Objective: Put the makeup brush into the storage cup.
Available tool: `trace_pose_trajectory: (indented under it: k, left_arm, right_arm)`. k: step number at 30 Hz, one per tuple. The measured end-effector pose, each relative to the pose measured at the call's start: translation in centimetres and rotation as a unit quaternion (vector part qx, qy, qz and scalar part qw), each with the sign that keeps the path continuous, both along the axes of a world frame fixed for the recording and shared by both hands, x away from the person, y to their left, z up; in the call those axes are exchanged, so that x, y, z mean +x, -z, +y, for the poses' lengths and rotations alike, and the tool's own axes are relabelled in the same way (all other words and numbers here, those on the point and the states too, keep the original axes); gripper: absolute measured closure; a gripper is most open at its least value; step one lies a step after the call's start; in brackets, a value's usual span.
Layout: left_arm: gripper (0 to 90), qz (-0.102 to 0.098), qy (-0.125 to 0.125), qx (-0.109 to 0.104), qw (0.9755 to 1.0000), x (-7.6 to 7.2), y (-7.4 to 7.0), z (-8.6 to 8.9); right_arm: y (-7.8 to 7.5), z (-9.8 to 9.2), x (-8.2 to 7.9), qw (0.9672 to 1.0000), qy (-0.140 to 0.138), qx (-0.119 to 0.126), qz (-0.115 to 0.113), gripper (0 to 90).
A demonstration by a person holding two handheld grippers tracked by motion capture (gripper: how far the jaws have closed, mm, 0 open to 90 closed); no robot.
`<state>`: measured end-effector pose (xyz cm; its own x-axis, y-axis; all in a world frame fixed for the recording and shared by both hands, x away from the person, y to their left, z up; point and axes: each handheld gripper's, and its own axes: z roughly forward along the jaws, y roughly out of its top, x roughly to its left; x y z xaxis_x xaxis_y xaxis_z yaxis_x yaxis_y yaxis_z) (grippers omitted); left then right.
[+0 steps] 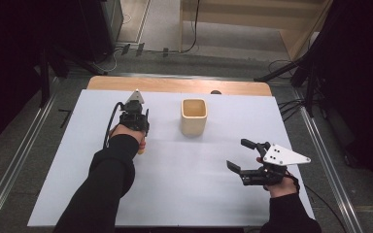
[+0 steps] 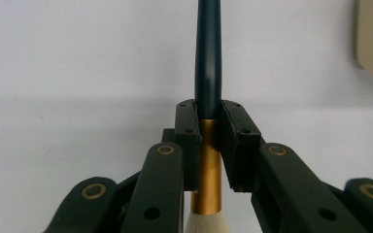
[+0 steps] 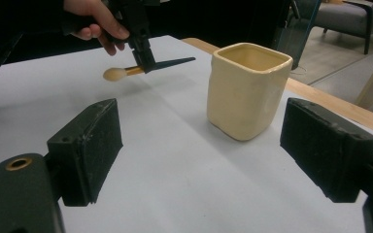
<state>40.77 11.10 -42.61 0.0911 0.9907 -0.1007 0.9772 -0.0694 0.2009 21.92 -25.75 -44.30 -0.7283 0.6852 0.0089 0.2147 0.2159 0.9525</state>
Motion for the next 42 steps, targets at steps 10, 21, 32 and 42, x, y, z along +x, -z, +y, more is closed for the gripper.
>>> trace_pose_trajectory:
  k: [10,21,32,42]
  left_arm:
    - [79.4,-0.022,0.088,-0.03,0.9954,-1.3,-1.5,1.2]
    - [79.4,-0.024,0.161,-0.025,0.9863,-2.9,-2.6,3.6]
    - [79.4,-0.057,0.206,-0.067,0.9746,-4.1,-3.1,4.8]
    - [79.4,-0.108,0.247,-0.103,0.9575,-6.2,-3.3,5.7]
  right_arm:
    - [0.1,0.1,0.1,1.0,-0.004,-0.001,0.005,15.8]
    - [0.3,0.0,0.2,0.9999,-0.008,0.005,0.014,18.2]
    - [0.7,0.1,0.5,0.999,-0.026,0.013,0.034,20.8]
    - [0.9,0.2,0.6,0.9987,-0.026,0.009,0.043,19.8]
